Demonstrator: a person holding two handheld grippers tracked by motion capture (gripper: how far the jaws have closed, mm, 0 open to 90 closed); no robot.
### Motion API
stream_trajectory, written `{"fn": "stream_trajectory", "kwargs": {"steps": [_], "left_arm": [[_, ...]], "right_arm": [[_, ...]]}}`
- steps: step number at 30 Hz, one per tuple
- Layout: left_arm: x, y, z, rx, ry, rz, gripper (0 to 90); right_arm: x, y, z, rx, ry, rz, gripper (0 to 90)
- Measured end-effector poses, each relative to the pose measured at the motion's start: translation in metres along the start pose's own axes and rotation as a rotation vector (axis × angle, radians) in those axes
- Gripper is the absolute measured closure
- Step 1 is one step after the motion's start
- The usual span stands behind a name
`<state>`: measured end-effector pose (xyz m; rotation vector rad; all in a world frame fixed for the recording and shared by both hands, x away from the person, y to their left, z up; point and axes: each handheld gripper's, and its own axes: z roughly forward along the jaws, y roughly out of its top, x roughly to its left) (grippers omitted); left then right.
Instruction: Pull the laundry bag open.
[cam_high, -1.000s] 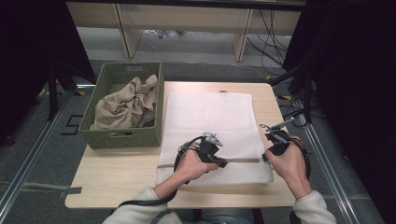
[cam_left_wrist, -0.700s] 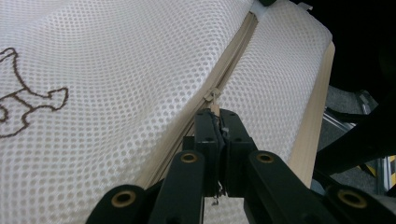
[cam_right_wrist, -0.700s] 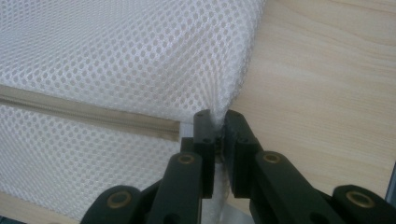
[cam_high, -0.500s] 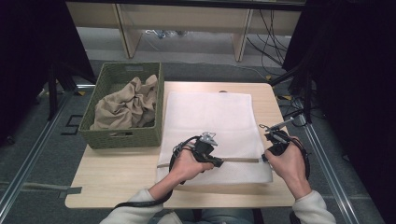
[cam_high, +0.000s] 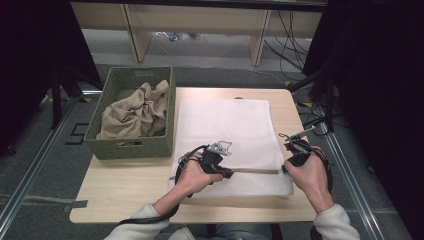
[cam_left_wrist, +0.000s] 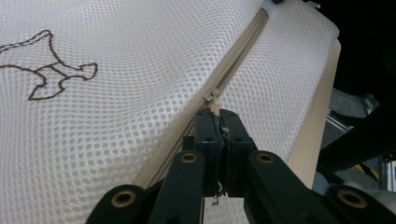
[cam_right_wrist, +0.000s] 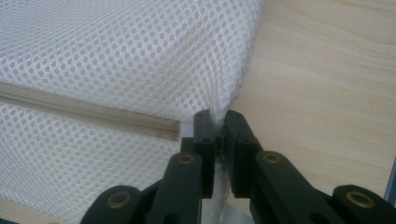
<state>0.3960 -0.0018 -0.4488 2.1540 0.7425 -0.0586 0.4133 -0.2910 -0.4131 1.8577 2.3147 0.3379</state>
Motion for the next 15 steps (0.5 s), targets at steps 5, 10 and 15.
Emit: {"fn": "stream_trajectory", "kwargs": {"steps": [5, 10, 15], "left_arm": [[0.0026, -0.0032, -0.0045, -0.003, 0.011, -0.013, 86.6], [0.0046, -0.0061, -0.0079, -0.001, 0.007, -0.01, 86.6], [0.0046, -0.0073, -0.0086, -0.001, 0.005, -0.013, 86.6]], "right_arm": [[0.0025, 0.0, -0.0012, 0.02, -0.004, 0.026, 84.8], [0.0007, 0.0005, 0.0009, 0.003, 0.007, -0.012, 84.8], [0.0001, 0.0001, 0.0018, -0.006, 0.014, -0.022, 84.8]]}}
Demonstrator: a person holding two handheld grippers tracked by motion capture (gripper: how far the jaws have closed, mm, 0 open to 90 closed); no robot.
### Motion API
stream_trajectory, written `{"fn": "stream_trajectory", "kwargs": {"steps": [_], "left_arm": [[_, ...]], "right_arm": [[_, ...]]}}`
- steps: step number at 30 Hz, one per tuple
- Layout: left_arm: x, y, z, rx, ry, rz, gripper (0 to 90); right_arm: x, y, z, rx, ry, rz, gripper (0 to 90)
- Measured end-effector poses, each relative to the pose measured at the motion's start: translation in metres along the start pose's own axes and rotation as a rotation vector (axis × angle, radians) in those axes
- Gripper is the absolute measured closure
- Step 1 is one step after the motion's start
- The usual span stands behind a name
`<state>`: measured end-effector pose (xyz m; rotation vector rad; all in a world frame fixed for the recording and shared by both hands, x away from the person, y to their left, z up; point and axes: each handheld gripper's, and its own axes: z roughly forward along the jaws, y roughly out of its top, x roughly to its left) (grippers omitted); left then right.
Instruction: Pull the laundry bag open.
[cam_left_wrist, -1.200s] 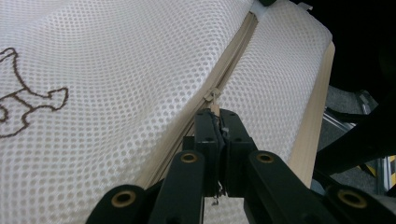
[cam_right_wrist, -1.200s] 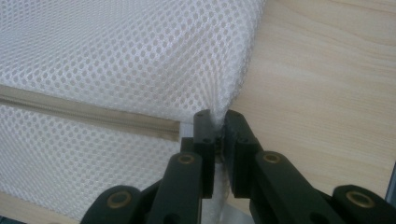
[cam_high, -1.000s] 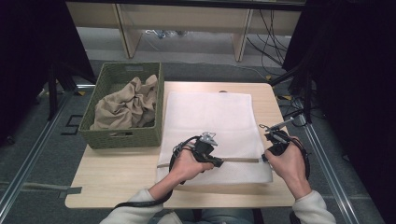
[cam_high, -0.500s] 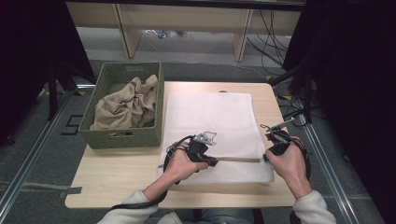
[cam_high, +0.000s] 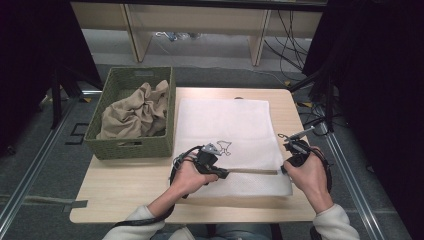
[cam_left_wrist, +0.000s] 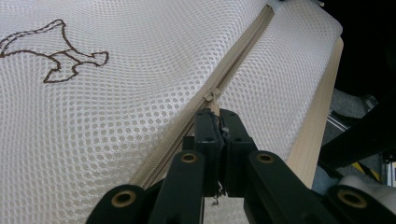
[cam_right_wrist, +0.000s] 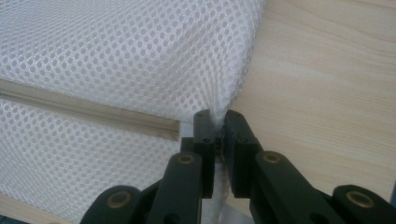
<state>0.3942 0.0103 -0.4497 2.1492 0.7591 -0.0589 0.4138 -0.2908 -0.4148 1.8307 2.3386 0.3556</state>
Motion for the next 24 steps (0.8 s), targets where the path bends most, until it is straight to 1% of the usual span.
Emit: {"fn": "stream_trajectory", "kwargs": {"steps": [1, 2, 3, 4, 5, 6, 7, 8, 9, 10, 12, 13, 14, 16, 17, 18, 21, 22, 23, 24], "left_arm": [[0.0, 0.0, 0.0, 0.001, 0.002, 0.003, 86.6], [0.001, 0.0, -0.001, 0.0, 0.004, 0.001, 86.6], [0.0, -0.001, -0.002, -0.006, 0.001, -0.008, 86.6], [0.001, -0.001, -0.002, -0.004, 0.003, -0.002, 86.6], [0.001, -0.002, -0.003, -0.002, 0.007, -0.005, 86.6], [0.002, -0.002, -0.004, -0.001, 0.005, -0.004, 86.6], [0.002, -0.002, -0.004, 0.001, 0.005, 0.002, 86.6], [0.003, -0.003, -0.005, 0.0, 0.011, -0.006, 86.6], [0.002, -0.004, -0.005, -0.005, 0.007, -0.015, 86.6], [0.004, -0.004, -0.006, -0.002, 0.005, -0.003, 86.6], [0.004, -0.005, -0.007, -0.002, 0.01, -0.009, 86.6], [0.004, -0.006, -0.007, -0.003, 0.014, -0.012, 86.6], [0.005, -0.006, -0.008, -0.001, 0.006, -0.01, 86.6], [0.005, -0.007, -0.009, -0.002, 0.006, -0.017, 86.6], [0.005, -0.007, -0.009, -0.001, 0.007, -0.015, 86.6], [0.006, -0.007, -0.009, 0.0, 0.007, -0.016, 86.6], [0.006, -0.008, -0.01, 0.002, 0.004, -0.012, 86.6], [0.006, -0.008, -0.01, 0.003, 0.005, -0.016, 86.6], [0.006, -0.008, -0.01, 0.007, 0.01, -0.012, 86.6], [0.006, -0.009, -0.011, 0.005, 0.012, -0.015, 86.6]], "right_arm": [[0.001, 0.0, 0.0, 0.008, 0.0, 0.012, 84.8], [0.001, 0.0, 0.0, 0.007, -0.006, 0.011, 84.8], [0.006, 0.0, -0.002, 0.033, -0.013, 0.085, 84.8], [0.006, 0.0, -0.003, 0.042, 0.005, 0.089, 84.8], [-0.001, 0.0, 0.0, 0.009, 0.002, 0.017, 84.8], [-0.001, 0.0, 0.0, 0.006, -0.008, 0.012, 84.8], [-0.001, 0.0, 0.0, 0.006, -0.008, 0.012, 84.8], [-0.001, 0.0, 0.0, 0.008, -0.003, 0.015, 84.8], [-0.001, 0.0, 0.001, 0.005, -0.003, 0.01, 84.8], [-0.001, 0.0, 0.0, 0.006, -0.006, 0.011, 84.8], [0.0, 0.0, 0.0, 0.005, -0.001, 0.011, 84.8], [0.001, 0.0, 0.0, 0.007, -0.007, 0.01, 84.8], [0.0, 0.0, 0.001, 0.005, -0.009, 0.01, 84.8], [0.0, 0.0, 0.001, 0.009, 0.005, 0.013, 84.8], [0.007, 0.0, -0.002, 0.047, 0.003, 0.082, 84.7], [0.001, 0.0, 0.002, 0.011, -0.001, 0.009, 84.7], [0.002, 0.001, 0.001, 0.022, 0.004, 0.002, 84.7], [0.002, 0.0, 0.002, 0.021, 0.006, 0.003, 84.7], [0.002, 0.0, 0.002, 0.019, 0.005, 0.007, 84.7], [0.001, 0.0, 0.002, 0.002, -0.004, 0.0, 84.8]]}}
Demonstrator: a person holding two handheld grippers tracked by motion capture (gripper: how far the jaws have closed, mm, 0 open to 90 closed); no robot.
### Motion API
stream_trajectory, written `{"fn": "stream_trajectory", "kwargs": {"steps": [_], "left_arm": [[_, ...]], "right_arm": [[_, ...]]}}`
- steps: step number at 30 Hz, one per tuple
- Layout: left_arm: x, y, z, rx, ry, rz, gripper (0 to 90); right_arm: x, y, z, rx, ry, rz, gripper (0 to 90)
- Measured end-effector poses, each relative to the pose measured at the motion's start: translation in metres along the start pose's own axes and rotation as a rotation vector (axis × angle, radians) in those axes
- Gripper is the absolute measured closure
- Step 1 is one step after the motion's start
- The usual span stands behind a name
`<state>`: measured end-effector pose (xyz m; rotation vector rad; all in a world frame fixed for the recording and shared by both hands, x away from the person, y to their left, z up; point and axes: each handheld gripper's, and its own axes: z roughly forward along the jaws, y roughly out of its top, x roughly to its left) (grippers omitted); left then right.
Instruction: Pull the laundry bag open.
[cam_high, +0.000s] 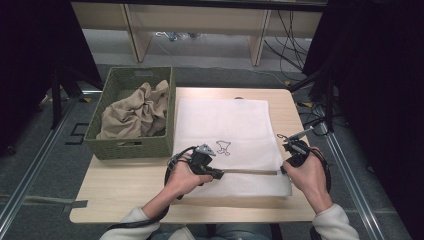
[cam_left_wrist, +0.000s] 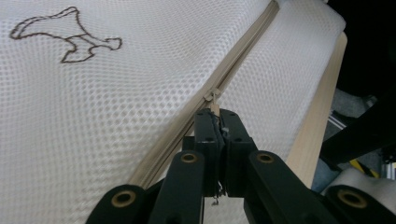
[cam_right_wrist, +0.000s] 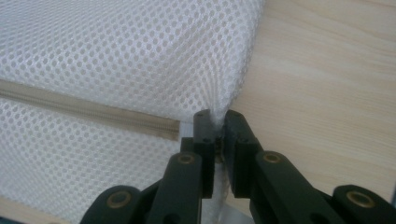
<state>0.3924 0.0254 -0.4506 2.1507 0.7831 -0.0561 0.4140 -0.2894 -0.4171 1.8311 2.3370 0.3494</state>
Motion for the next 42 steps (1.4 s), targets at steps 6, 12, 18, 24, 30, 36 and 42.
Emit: {"fn": "stream_trajectory", "kwargs": {"steps": [6, 12, 18, 24, 30, 36, 42], "left_arm": [[0.002, -0.002, -0.005, -0.003, 0.001, -0.012, 86.6], [0.005, -0.006, -0.009, -0.002, 0.003, -0.017, 86.6], [0.006, -0.008, -0.012, -0.003, 0.003, -0.018, 86.6], [0.009, -0.011, -0.017, 0.002, 0.017, -0.017, 86.6], [0.01, -0.013, -0.019, 0.002, 0.02, -0.023, 86.6], [0.01, -0.015, -0.02, -0.001, 0.015, -0.027, 86.6], [0.012, -0.017, -0.023, 0.0, 0.02, -0.035, 86.6]], "right_arm": [[0.001, 0.0, 0.0, 0.017, -0.007, 0.013, 84.7], [0.0, 0.0, 0.0, 0.025, -0.015, 0.017, 84.7], [0.002, 0.0, 0.001, 0.023, 0.0, 0.025, 84.8], [-0.002, 0.0, 0.001, 0.012, -0.013, 0.023, 84.7], [-0.001, 0.0, 0.001, 0.012, -0.009, 0.006, 84.7], [0.0, 0.0, 0.001, 0.015, -0.003, 0.012, 84.7], [-0.003, 0.0, 0.003, 0.009, -0.012, 0.002, 84.7]]}}
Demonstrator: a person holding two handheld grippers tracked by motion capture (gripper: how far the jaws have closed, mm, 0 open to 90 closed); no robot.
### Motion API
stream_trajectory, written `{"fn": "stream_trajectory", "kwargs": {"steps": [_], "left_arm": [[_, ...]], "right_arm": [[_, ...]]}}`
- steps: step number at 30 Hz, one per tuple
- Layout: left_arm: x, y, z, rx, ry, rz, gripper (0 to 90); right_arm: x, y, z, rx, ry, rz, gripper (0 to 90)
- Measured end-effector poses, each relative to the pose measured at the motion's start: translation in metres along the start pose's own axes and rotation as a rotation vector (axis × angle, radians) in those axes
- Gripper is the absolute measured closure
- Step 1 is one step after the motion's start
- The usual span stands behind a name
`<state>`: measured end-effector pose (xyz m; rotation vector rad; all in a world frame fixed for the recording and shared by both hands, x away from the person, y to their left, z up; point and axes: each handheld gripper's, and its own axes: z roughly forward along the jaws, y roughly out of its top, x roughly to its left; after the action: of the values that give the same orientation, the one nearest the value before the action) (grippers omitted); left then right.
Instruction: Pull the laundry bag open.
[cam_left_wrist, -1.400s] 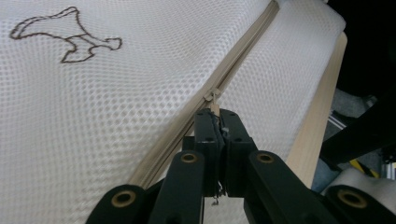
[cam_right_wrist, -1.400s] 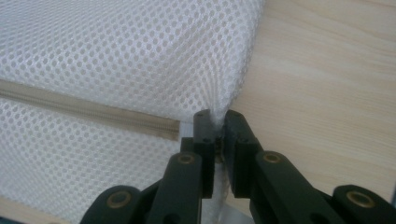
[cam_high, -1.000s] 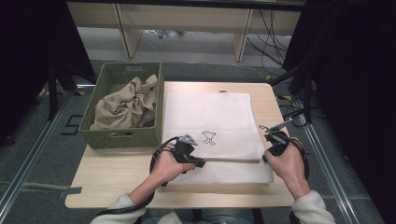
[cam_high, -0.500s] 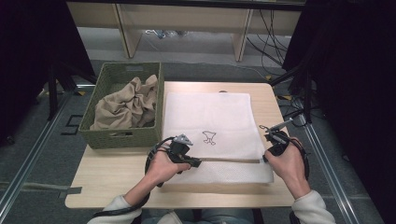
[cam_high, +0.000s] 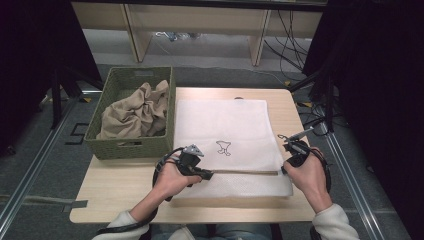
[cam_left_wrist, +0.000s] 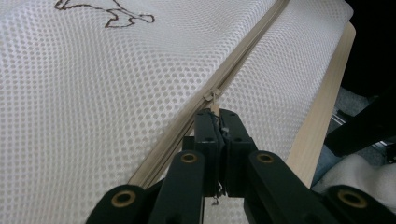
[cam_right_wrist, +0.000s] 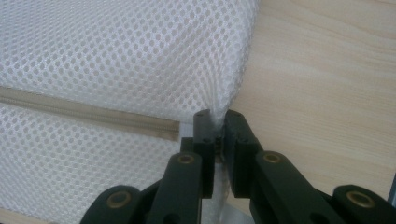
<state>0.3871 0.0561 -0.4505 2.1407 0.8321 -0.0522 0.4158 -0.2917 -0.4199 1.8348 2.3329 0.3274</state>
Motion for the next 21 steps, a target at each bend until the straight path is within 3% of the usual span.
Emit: {"fn": "stream_trajectory", "kwargs": {"steps": [7, 11, 21], "left_arm": [[0.0025, -0.0028, -0.0044, 0.001, 0.008, -0.003, 86.6], [0.0044, -0.004, -0.0069, 0.0, 0.008, -0.004, 86.6], [0.0072, -0.0068, -0.01, 0.002, 0.014, -0.012, 86.6]], "right_arm": [[0.0043, 0.0, -0.002, 0.02, -0.001, 0.028, 84.7], [0.0007, -0.0002, -0.0002, 0.005, 0.003, 0.009, 84.7], [0.0012, -0.0003, 0.0, 0.005, 0.004, 0.016, 84.7]]}}
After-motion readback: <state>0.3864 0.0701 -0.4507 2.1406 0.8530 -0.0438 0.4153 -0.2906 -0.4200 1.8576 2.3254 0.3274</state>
